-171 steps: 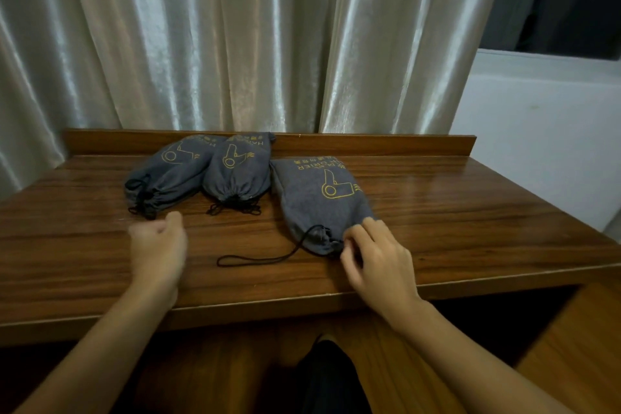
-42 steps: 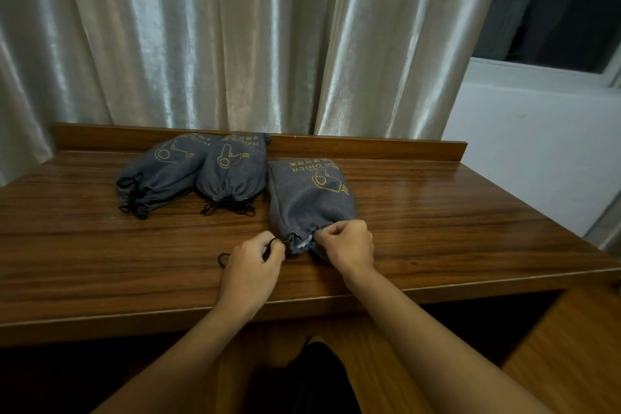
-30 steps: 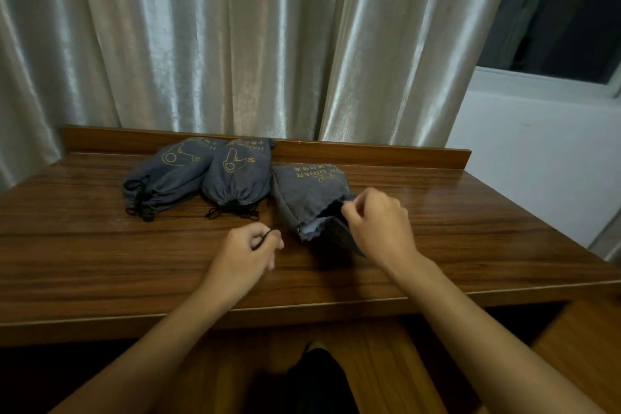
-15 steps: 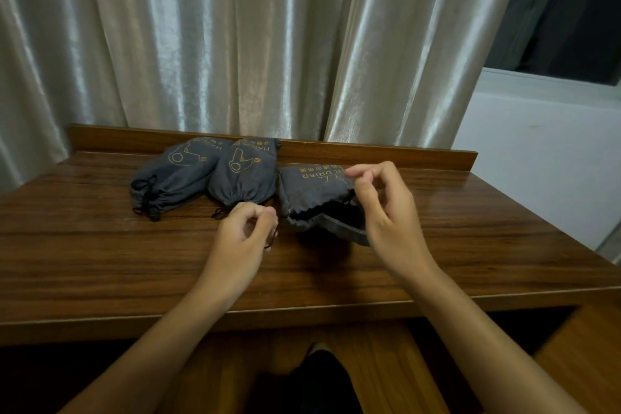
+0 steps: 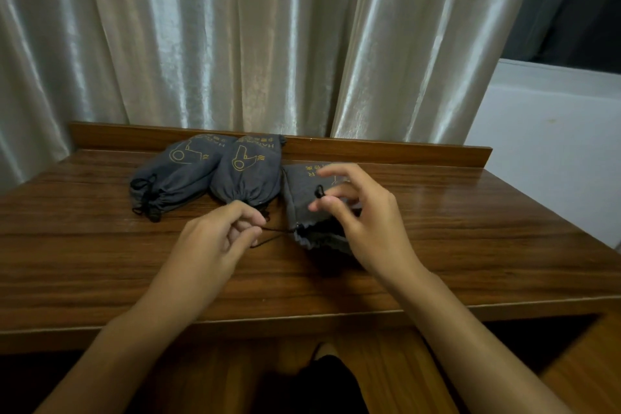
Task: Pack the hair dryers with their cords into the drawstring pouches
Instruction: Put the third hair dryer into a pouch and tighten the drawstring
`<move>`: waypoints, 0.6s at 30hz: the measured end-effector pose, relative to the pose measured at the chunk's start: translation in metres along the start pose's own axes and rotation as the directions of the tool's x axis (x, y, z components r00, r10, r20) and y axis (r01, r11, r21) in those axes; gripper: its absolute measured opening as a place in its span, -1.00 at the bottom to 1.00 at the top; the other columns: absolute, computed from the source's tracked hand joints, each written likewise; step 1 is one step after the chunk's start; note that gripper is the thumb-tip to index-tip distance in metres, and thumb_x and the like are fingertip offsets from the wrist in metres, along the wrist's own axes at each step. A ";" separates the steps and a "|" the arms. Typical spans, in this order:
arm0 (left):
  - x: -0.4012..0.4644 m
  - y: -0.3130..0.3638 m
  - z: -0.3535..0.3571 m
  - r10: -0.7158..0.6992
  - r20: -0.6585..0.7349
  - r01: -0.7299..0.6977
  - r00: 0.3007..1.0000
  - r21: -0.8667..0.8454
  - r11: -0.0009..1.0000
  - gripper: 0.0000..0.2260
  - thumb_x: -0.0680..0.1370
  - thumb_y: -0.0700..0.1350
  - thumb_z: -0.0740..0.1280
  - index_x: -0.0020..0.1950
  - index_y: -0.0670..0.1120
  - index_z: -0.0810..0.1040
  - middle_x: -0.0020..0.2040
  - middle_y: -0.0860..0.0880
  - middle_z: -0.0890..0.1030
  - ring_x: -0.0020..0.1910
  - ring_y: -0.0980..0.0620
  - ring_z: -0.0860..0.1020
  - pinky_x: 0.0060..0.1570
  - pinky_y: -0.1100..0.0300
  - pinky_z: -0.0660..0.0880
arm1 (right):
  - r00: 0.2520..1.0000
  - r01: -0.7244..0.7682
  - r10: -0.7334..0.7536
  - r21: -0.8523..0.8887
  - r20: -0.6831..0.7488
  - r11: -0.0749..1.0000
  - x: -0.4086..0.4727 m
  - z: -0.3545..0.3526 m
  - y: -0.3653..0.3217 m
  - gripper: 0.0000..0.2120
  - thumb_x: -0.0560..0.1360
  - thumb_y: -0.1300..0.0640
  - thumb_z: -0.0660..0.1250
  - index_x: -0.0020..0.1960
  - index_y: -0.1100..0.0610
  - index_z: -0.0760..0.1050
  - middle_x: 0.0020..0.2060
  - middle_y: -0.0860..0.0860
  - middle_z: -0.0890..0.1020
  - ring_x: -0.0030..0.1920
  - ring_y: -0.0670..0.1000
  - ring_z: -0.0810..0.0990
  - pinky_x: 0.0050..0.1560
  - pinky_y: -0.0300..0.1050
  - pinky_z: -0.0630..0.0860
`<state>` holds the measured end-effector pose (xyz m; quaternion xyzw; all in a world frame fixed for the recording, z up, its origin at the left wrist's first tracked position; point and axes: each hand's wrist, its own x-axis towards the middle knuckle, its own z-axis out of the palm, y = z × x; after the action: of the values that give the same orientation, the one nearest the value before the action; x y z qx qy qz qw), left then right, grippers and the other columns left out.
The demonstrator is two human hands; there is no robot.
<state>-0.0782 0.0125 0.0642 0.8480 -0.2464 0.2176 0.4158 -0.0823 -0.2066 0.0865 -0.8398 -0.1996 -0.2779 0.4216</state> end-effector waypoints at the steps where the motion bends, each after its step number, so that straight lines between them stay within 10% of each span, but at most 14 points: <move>1: -0.001 0.000 -0.003 0.044 0.008 -0.044 0.999 0.055 0.998 -0.90 0.51 -0.23 0.38 -0.08 -0.03 0.61 -0.25 0.09 0.58 -0.21 0.09 0.54 -0.24 0.34 0.43 | 1.000 -0.004 0.004 0.005 0.010 1.000 0.003 0.005 0.003 -0.80 0.56 0.20 0.37 0.16 0.05 0.56 -0.18 -0.15 0.72 -0.04 -0.23 0.66 0.03 -0.31 0.50; 5: -0.012 -0.006 -0.005 0.025 0.104 -0.034 0.994 0.085 0.996 -0.91 0.48 -0.09 0.31 -0.16 0.11 0.56 -0.29 0.11 0.52 -0.25 0.11 0.49 -0.29 0.34 0.38 | 0.990 -0.118 0.121 -0.046 0.073 0.992 0.008 0.027 0.022 -0.93 0.53 0.20 0.40 -0.01 0.07 0.62 -0.23 -0.10 0.72 -0.23 -0.15 0.69 -0.09 -0.05 0.64; 10: -0.037 -0.025 0.016 0.015 0.340 -0.126 0.940 0.307 0.943 -0.88 0.52 0.12 0.16 -0.16 0.17 0.45 -0.12 0.23 0.41 -0.07 0.27 0.40 -0.10 0.27 0.41 | 0.946 -0.310 0.293 0.123 0.142 0.943 -0.011 0.041 0.045 -0.88 0.57 0.23 0.34 -0.11 0.07 0.59 -0.29 0.00 0.72 -0.31 -0.02 0.69 -0.22 -0.19 0.59; 18: -0.025 -0.018 0.060 -0.250 0.133 0.208 0.959 0.268 0.941 -0.61 0.44 0.41 0.14 -0.14 0.13 0.50 -0.17 0.19 0.48 -0.14 0.23 0.45 -0.17 0.16 0.39 | 0.947 -0.320 0.301 0.218 0.116 0.922 -0.027 0.046 0.053 -0.93 0.57 0.24 0.34 -0.08 0.16 0.57 -0.28 0.00 0.72 -0.27 -0.04 0.70 -0.20 -0.29 0.55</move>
<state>-0.0773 -0.0207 0.0051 0.9317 -0.1497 0.1262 0.3058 -0.0591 -0.2015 0.0146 -0.8156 -0.1121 -0.1483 0.5479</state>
